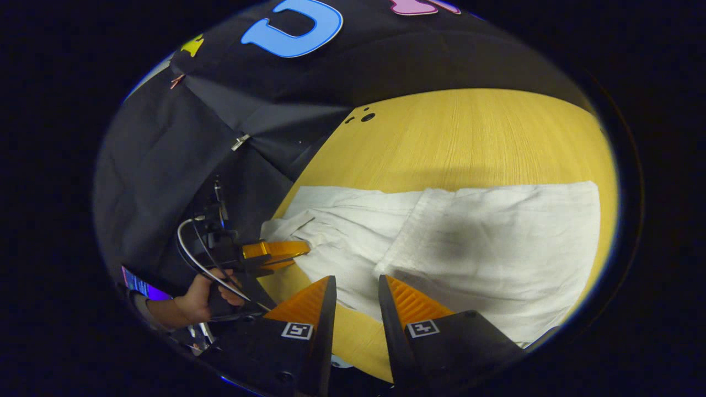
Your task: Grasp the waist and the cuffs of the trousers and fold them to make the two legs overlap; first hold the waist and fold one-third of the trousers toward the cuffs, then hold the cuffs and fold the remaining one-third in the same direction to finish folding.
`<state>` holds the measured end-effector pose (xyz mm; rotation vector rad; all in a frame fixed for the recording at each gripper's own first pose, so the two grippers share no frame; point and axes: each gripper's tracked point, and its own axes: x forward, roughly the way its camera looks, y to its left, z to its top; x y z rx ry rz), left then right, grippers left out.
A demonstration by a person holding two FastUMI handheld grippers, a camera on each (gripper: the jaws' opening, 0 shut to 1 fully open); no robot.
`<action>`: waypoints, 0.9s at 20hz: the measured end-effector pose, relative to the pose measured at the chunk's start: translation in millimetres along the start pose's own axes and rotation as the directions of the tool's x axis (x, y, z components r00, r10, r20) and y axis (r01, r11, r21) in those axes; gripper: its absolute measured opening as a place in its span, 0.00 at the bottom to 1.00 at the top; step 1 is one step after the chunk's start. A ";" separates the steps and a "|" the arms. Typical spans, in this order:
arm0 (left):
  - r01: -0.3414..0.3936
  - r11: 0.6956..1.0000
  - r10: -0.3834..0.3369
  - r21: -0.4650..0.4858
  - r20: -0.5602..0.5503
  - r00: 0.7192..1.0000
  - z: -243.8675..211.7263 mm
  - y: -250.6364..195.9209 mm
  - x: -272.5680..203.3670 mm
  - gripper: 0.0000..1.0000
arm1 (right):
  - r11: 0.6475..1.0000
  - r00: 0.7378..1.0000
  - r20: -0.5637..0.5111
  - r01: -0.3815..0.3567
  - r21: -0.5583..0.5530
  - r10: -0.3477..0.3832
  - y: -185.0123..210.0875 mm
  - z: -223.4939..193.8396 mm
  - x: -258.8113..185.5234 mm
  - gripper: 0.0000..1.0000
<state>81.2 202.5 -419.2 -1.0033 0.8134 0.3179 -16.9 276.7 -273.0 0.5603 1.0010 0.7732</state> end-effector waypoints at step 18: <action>0.026 0.832 -0.157 0.554 0.190 0.969 10.7 -136.9 -59.3 0.05 | 0.835 0.890 0.062 0.399 0.378 -0.453 -210.8 -60.3 -149.5 0.47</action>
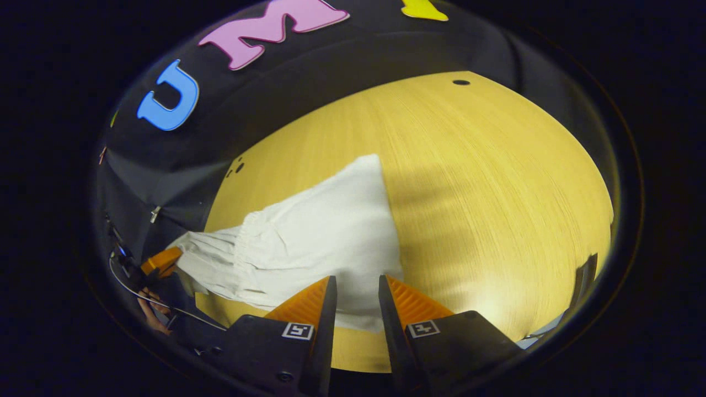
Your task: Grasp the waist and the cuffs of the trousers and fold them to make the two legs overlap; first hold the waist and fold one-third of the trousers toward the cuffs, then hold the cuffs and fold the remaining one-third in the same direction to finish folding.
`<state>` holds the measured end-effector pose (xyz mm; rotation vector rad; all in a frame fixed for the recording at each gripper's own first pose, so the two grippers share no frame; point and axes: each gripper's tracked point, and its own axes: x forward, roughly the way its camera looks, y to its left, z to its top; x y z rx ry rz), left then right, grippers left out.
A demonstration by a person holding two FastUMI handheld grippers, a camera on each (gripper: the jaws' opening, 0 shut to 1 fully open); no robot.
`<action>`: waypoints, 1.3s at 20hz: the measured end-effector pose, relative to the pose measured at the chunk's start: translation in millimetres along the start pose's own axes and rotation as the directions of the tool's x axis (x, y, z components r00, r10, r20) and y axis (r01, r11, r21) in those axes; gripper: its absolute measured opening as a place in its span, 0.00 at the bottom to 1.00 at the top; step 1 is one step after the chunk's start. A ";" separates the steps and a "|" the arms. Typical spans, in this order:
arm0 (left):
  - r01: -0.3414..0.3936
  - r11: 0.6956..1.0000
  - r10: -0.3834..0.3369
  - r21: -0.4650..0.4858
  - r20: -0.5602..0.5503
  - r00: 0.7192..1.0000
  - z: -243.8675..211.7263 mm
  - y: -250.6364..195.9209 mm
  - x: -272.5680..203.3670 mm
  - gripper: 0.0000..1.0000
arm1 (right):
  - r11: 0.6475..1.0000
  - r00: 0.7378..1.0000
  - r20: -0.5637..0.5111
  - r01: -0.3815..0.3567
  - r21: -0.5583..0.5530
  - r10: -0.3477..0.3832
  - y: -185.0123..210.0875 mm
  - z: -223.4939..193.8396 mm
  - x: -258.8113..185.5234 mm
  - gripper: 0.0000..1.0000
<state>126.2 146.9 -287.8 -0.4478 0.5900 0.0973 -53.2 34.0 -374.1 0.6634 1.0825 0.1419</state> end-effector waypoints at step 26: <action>0.249 0.806 -0.033 0.537 -0.380 0.924 -187.3 -179.2 65.0 0.07 | 0.993 0.994 -0.057 -0.086 0.084 0.091 -11.6 -17.1 12.4 0.47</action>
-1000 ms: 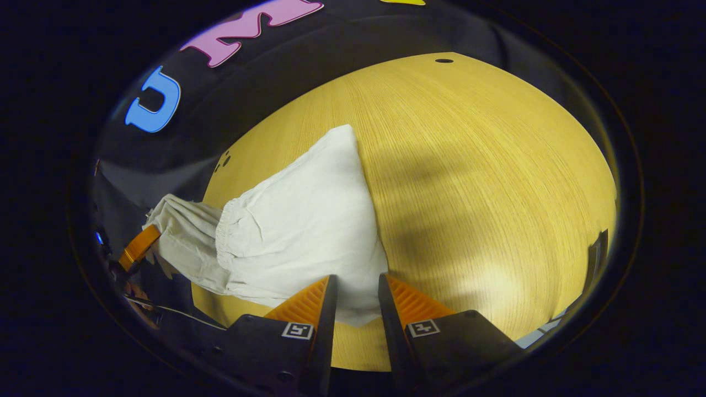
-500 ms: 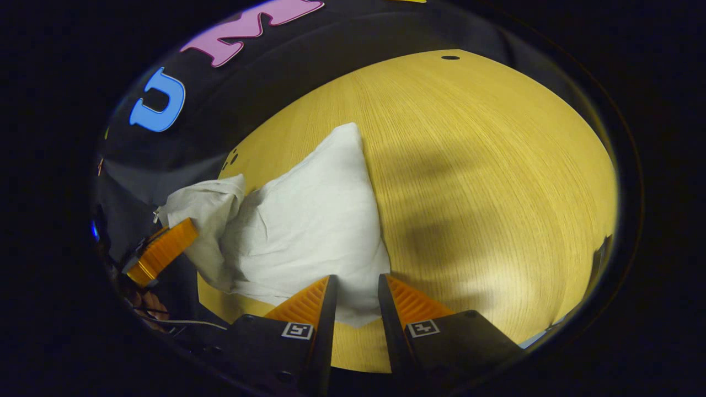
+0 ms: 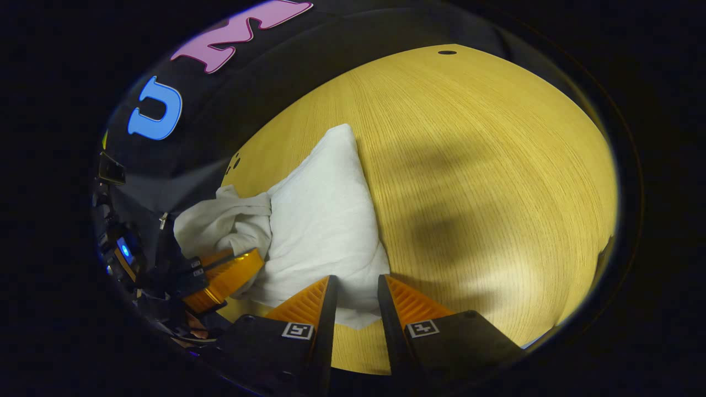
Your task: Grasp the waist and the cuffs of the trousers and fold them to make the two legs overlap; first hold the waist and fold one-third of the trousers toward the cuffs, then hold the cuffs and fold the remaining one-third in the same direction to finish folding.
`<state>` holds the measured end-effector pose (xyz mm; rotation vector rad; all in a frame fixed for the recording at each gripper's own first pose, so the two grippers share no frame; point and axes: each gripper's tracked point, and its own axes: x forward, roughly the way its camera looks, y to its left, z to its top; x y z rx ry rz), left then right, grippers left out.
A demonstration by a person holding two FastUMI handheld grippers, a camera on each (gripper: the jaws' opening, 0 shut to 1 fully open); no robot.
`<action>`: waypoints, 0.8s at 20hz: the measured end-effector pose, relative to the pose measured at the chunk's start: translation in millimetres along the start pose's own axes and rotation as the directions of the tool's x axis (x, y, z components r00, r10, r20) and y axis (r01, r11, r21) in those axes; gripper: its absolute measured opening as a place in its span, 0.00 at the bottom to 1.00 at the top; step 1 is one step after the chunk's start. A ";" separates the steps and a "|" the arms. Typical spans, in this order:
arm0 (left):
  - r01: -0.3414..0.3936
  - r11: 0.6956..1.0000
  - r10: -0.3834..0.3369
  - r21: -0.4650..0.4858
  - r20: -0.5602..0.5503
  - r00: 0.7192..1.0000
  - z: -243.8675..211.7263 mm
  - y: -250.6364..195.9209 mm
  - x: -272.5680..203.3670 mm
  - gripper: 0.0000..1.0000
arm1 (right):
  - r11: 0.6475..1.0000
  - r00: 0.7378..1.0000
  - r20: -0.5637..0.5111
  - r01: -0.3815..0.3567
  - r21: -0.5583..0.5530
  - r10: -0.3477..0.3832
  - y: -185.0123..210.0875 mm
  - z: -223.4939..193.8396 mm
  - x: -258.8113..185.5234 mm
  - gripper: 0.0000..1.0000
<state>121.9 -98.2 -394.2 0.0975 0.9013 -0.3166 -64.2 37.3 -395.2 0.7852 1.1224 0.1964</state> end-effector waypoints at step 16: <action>0.185 0.976 -0.177 0.112 -0.078 0.981 -66.9 -66.0 -46.2 0.86 | 0.995 0.993 0.059 0.100 0.017 -0.101 -4.9 2.8 -1.5 0.44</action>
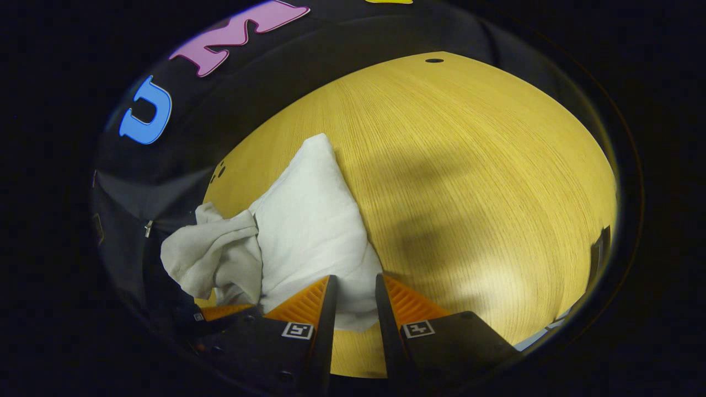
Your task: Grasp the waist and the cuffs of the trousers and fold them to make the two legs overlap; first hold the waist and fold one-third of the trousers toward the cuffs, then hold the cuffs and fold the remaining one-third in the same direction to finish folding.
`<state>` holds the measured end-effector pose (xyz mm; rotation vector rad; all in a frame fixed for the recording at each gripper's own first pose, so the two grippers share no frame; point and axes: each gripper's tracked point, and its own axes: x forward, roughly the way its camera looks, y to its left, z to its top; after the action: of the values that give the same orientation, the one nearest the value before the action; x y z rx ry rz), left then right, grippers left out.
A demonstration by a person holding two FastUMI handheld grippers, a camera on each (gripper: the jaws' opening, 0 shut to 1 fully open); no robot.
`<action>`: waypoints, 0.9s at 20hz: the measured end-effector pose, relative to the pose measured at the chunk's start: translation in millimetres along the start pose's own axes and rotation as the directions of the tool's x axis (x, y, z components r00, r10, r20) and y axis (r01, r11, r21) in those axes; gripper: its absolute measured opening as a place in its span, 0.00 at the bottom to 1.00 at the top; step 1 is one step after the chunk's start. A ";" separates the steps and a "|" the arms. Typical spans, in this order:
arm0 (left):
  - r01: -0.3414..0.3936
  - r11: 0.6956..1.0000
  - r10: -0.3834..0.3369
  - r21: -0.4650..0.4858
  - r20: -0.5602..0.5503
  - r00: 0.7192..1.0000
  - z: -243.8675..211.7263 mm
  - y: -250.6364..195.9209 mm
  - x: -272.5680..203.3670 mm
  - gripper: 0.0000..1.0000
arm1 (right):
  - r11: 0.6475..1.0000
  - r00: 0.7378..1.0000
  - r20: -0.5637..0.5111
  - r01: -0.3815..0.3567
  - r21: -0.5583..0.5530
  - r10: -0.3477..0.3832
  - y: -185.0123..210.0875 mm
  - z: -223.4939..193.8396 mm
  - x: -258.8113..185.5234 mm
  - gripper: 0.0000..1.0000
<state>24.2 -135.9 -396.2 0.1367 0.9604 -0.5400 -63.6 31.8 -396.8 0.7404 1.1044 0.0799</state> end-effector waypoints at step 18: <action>-0.031 0.920 0.183 -0.391 0.359 0.915 35.5 107.1 -163.9 0.90 | 0.938 0.962 0.208 -0.098 -0.332 0.174 125.8 -1.6 -110.8 0.81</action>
<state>29.4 5.7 -256.5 -0.2589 0.6434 -0.2536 -80.4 82.9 -238.0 0.5184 0.7870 0.2774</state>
